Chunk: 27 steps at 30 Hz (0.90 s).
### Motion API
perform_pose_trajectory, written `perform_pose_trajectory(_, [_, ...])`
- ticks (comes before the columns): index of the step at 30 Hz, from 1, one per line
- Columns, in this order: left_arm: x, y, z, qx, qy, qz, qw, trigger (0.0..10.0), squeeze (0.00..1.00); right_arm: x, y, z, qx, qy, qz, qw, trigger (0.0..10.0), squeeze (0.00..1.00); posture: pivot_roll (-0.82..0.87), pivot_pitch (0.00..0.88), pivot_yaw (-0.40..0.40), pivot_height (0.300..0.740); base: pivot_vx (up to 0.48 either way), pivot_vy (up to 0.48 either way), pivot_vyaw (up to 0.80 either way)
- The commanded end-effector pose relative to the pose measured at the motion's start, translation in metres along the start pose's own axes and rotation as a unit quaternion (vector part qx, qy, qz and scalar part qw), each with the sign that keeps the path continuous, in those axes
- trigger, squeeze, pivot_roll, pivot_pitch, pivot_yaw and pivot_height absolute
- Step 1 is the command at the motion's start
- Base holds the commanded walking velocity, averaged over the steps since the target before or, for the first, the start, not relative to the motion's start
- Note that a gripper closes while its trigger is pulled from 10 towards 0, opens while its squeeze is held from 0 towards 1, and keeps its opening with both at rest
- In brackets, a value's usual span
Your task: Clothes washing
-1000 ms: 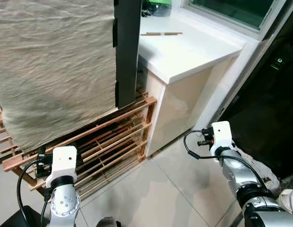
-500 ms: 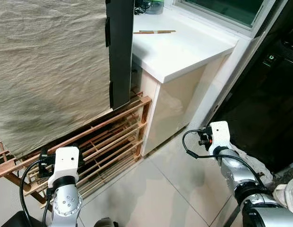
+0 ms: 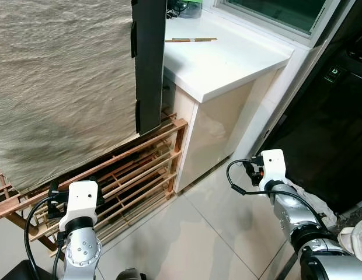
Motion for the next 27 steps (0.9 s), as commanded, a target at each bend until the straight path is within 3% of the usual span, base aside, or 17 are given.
perform_pose_trajectory(1, [0.0,-0.004,0.002,-0.001,-0.005,-0.002,1.0,10.0,0.0,0.001,-0.005,0.006,-0.007,-0.005,-0.005,1.0,10.0,1.0,0.03,0.0,-0.114,0.74,0.0,0.0,0.0])
perform_pose_trajectory(15, [0.006,-0.007,0.006,-0.006,-0.011,-0.003,1.0,10.0,0.0,0.002,-0.011,0.014,-0.002,-0.017,-0.011,1.0,10.0,1.0,0.0,0.023,-0.113,0.74,0.0,0.0,0.0])
perform_pose_trajectory(19, [0.006,-0.008,0.006,-0.006,-0.011,-0.005,1.0,10.0,0.0,0.002,-0.018,0.011,-0.027,-0.003,-0.041,0.999,10.0,1.0,-0.01,0.034,-0.107,0.74,0.0,0.0,0.0])
perform_pose_trajectory(20, [0.006,-0.008,0.006,-0.005,-0.011,-0.006,1.0,10.0,0.0,0.001,-0.017,0.01,-0.024,0.0,-0.039,0.999,10.0,0.28,-0.01,0.034,-0.107,0.74,0.0,0.0,0.0])
perform_pose_trajectory(21, [0.007,-0.009,0.006,-0.005,-0.011,-0.007,1.0,10.0,0.0,0.001,-0.017,0.01,-0.022,-0.001,-0.036,0.999,10.0,0.0,-0.01,0.034,-0.107,0.74,0.0,0.0,0.0])
perform_pose_trajectory(27, [0.007,-0.012,0.006,-0.004,-0.013,-0.012,1.0,10.0,0.0,0.001,-0.019,0.01,-0.017,-0.003,-0.045,0.999,10.0,0.0,-0.03,0.043,-0.096,0.74,0.0,0.0,0.0])
Point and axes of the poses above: a point about 5 cm out from each wrist's last joint towards the gripper, its own x axis pointing out of the wrist towards the gripper, its own z axis along the axis of the wrist's last joint, y = z × x, the point moved 3 cm from there along x, pointing out of the wrist towards the gripper, and after that the axes turned 3 degrees about x, right-handed, at the moved point
